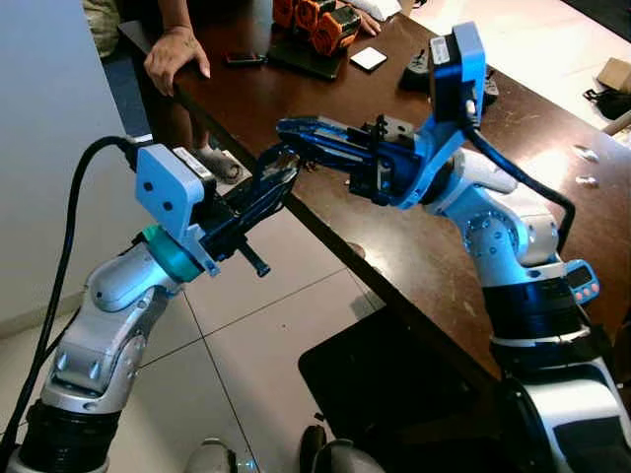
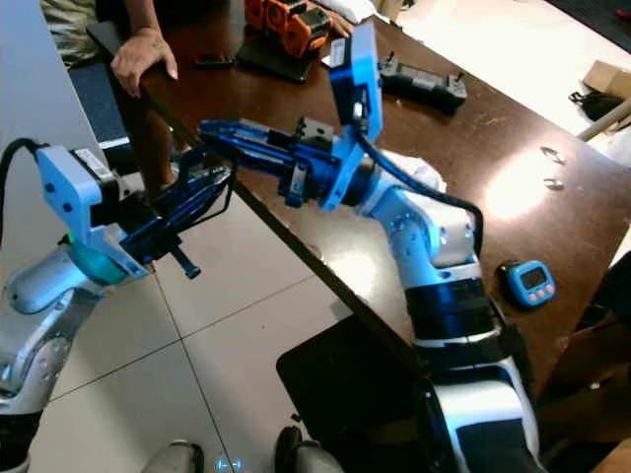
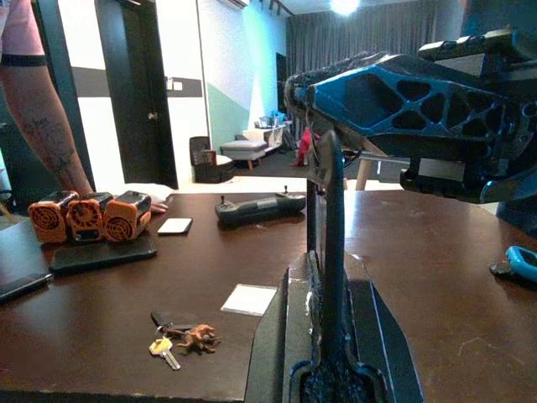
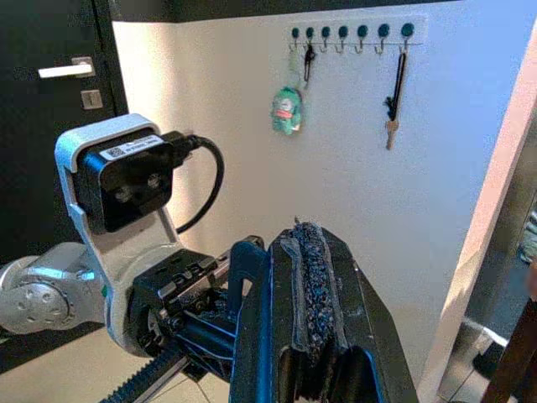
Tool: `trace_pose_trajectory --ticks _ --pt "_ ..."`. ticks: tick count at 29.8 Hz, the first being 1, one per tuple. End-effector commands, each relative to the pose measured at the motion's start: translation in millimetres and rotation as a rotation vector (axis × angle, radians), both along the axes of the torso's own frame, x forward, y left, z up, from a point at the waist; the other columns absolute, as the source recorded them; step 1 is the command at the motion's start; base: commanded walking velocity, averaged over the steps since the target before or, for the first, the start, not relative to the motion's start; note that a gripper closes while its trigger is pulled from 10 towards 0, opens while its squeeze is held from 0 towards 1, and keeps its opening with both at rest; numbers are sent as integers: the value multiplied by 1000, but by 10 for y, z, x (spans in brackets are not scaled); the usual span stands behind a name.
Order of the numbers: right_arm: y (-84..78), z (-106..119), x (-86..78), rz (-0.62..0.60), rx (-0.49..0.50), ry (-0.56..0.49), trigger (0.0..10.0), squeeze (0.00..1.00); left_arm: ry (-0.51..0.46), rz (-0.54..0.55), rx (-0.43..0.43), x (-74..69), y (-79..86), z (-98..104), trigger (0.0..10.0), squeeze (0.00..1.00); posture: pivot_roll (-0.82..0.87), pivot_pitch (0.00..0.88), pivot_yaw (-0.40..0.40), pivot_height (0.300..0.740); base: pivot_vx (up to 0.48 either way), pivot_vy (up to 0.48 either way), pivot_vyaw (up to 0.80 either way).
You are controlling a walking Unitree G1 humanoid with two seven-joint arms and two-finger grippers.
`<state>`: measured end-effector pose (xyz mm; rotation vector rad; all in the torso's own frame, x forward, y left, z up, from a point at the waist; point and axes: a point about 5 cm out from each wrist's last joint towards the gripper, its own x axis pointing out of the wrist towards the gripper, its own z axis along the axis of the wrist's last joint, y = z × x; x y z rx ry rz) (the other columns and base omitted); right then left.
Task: Hang keys on a hook
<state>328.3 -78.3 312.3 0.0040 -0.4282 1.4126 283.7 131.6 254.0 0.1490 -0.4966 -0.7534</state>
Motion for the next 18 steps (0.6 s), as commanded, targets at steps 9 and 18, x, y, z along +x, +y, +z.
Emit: trace_pose_trajectory --ticks 9,18 --pt "-95 -123 75 -123 37 69 10000 1000 -5 -25 -30 9 -2 51 0 0 173 112 -32 740 0 0 0" --pt "-177 -207 38 -148 177 126 10000 1000 -5 2 -43 15 38 76 0 0 173 123 -26 740 0 0 0"
